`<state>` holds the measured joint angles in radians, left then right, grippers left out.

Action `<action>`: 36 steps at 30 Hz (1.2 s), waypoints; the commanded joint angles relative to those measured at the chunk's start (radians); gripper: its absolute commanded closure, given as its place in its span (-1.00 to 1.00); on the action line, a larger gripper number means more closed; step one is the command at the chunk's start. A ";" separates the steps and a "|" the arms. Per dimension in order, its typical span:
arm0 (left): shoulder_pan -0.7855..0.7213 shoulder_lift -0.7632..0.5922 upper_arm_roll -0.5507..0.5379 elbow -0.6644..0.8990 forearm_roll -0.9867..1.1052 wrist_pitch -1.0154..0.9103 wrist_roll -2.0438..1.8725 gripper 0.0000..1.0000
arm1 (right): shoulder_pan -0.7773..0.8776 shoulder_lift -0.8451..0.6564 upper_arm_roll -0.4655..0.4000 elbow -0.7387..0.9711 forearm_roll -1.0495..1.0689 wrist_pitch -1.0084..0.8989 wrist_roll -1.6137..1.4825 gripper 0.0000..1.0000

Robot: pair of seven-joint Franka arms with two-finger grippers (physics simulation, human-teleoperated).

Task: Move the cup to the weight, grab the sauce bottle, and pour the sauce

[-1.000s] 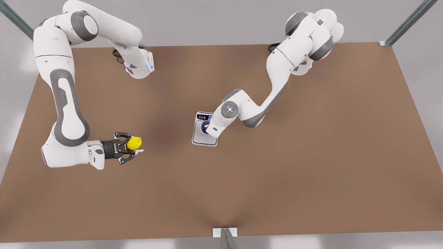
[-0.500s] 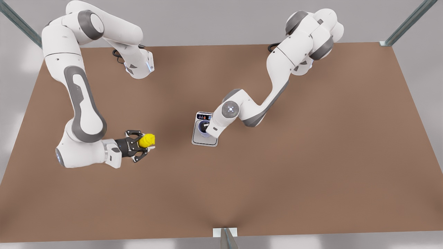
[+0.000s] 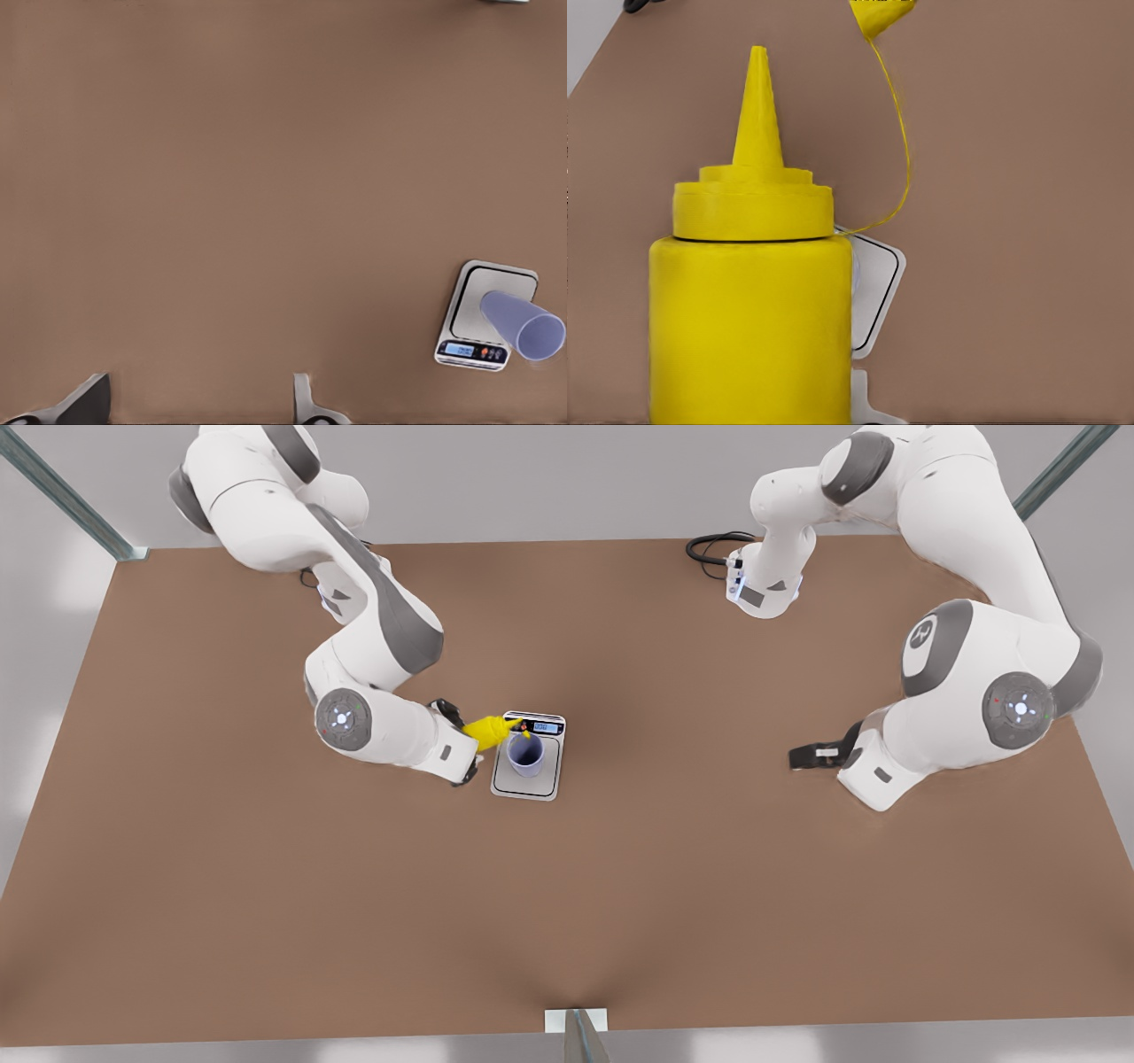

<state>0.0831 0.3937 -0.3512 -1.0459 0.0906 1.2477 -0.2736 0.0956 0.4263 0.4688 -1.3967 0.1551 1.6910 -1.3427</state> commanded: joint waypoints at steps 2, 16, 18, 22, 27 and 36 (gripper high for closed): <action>-0.016 -0.191 0.084 -0.262 0.041 0.134 0.027 -1.00 | 0.009 -0.009 0.017 -0.002 -0.040 -0.033 -0.003 0.17; -0.068 -0.179 0.143 -0.405 0.034 0.256 0.016 -1.00 | 0.089 0.008 0.017 0.001 -0.264 -0.036 0.122 0.17; -0.069 -0.174 0.141 -0.405 0.034 0.259 0.016 -1.00 | 0.084 0.008 0.017 -0.002 -0.264 -0.037 0.114 0.17; -0.071 -0.174 0.141 -0.405 0.027 0.249 0.016 -1.00 | -0.042 0.000 0.022 0.010 -0.066 -0.065 0.031 0.17; -0.071 -0.173 0.141 -0.407 0.027 0.248 0.016 -1.00 | -0.266 0.005 0.021 0.002 0.319 -0.113 -0.174 0.17; -0.098 -0.165 0.141 -0.402 0.031 0.243 0.019 -1.00 | -0.540 0.241 0.019 -0.058 0.620 -0.234 -0.664 0.16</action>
<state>-0.0150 0.2286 -0.2101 -1.4481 0.1201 1.4910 -0.2546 -0.4464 0.6714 0.4873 -1.4562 0.7981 1.4748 -2.0189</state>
